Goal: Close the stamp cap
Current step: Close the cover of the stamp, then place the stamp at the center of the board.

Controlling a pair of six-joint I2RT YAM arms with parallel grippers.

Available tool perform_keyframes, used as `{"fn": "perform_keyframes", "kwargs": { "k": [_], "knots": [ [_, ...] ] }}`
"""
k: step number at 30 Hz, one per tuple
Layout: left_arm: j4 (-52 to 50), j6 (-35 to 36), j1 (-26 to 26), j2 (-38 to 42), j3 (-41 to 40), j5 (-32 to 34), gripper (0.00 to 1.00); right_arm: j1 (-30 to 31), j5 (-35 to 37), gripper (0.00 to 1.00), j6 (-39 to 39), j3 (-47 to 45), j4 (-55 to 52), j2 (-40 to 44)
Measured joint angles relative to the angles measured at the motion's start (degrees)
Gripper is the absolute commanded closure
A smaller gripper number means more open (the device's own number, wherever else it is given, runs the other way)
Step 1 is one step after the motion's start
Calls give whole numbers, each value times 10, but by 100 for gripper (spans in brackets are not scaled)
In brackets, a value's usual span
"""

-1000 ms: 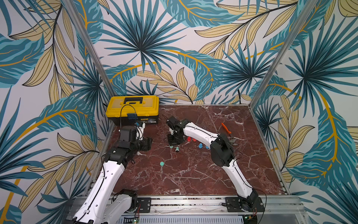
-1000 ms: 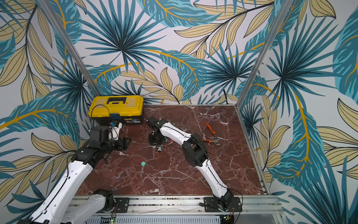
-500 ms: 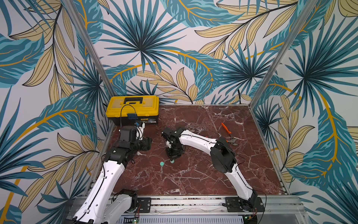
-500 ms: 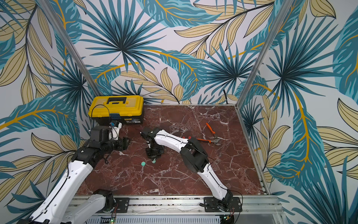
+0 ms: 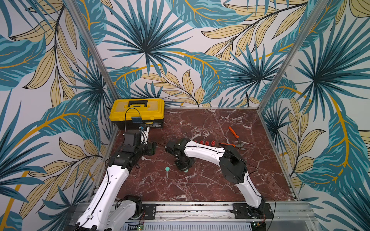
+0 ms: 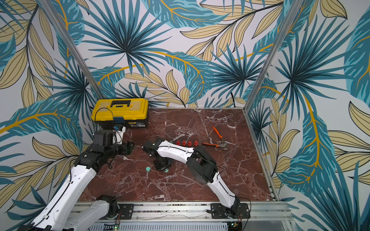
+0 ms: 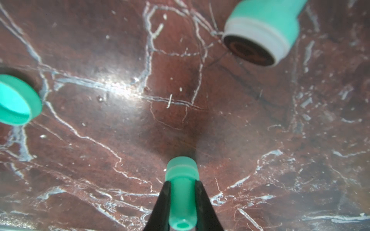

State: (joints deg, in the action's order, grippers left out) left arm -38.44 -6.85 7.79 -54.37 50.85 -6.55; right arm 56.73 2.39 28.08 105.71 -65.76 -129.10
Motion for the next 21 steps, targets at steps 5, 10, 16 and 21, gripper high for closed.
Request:
{"fn": "perform_keyframes", "kwargs": {
  "k": [5,10,16,21],
  "knots": [
    [0,0,0,0,0,2,34,4,9,100,5,-3,4,3],
    [0,0,0,0,0,3,34,-4,0,100,4,-10,9,11],
    [0,-2,0,1,0,8,34,-47,-10,100,-3,-23,9,50],
    [-1,-3,0,3,0,11,34,-98,-12,100,-14,-26,8,92]
  ]
}}
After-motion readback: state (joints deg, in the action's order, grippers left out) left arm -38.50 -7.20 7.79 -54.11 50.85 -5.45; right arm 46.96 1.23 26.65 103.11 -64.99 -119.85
